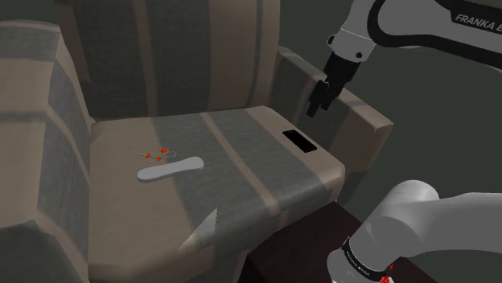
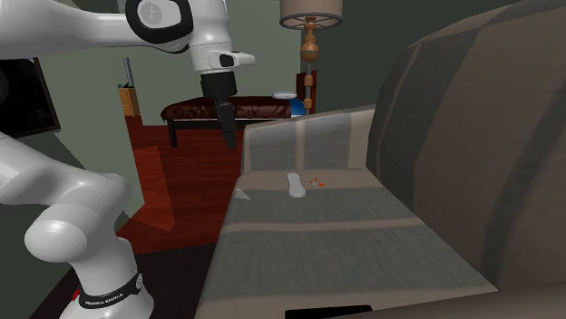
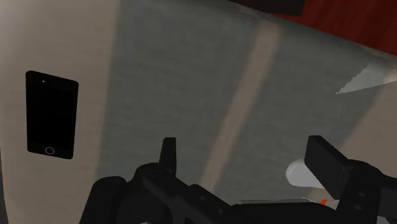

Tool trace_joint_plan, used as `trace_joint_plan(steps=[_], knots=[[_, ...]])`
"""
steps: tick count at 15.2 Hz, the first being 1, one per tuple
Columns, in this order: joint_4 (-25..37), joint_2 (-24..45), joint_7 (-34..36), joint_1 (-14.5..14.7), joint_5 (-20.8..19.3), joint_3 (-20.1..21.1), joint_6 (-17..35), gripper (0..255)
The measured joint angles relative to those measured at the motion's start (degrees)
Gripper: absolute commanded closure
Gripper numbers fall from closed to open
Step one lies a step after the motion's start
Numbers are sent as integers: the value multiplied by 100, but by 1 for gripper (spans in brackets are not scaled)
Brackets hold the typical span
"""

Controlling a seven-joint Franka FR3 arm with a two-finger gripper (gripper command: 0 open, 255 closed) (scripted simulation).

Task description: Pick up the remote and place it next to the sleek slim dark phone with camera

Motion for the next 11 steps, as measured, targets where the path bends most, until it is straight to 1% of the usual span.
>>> trace_joint_plan(steps=[1,3,11], knots=[[0,0,0,0,0,0,0,0],[14,201,-146,73,-5,5,169,0],[387,1736,-1084,497,-42,77,1226,0]])
